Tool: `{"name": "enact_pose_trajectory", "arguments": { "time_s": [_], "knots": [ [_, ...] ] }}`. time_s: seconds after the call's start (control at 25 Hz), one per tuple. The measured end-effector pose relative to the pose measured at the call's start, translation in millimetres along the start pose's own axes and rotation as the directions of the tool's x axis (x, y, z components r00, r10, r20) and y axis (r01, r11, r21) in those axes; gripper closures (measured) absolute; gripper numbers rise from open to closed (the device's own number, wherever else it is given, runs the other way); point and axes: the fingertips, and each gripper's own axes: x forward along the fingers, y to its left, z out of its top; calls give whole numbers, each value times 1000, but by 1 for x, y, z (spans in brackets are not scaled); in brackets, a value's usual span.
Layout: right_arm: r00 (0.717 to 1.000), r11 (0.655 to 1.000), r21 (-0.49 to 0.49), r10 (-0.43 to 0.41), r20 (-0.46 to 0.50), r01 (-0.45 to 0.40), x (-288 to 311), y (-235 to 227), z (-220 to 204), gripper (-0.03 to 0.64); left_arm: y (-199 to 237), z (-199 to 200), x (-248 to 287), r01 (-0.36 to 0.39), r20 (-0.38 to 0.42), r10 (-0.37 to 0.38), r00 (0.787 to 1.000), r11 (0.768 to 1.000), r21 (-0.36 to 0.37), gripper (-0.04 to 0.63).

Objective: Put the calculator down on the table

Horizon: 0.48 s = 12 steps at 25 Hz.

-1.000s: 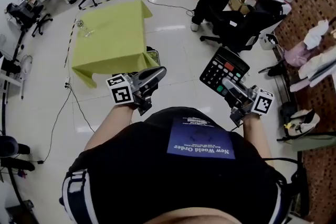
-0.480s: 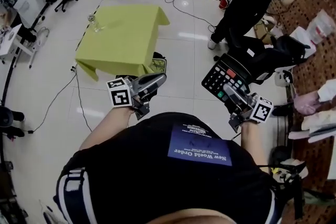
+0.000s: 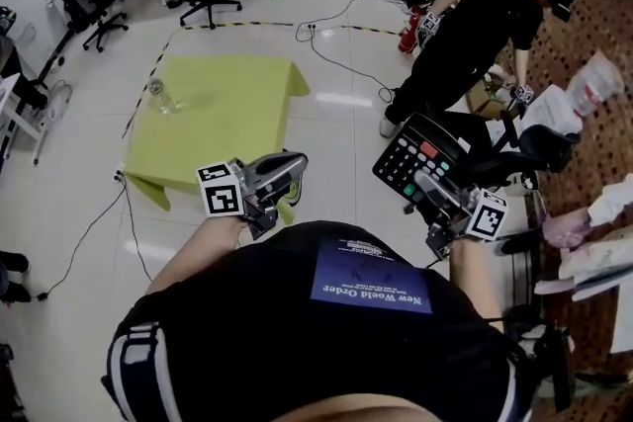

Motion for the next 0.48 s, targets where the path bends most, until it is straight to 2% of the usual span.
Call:
{"name": "enact_pose_trajectory", "arguments": {
  "time_s": [0.08,0.2,0.4,0.48],
  "knots": [
    [1000,1000,-3,-6,17,6,24,-12,10,557,24,16,-6,15,-15,-15,1000,1000,5,589],
    [999,1000,23,3,41,-4,66,-38,23,557,69,43,-4,25,-28,-26,999,999,-24,589],
    [1000,998,62,3,-24,-1,100,-95,40,557,117,82,24,29,-10,-29,1000,999,-28,589],
    [998,996,91,16,-54,-11,107,-126,48,557,135,83,30,-2,4,2,1000,1000,-19,589]
  ]
}}
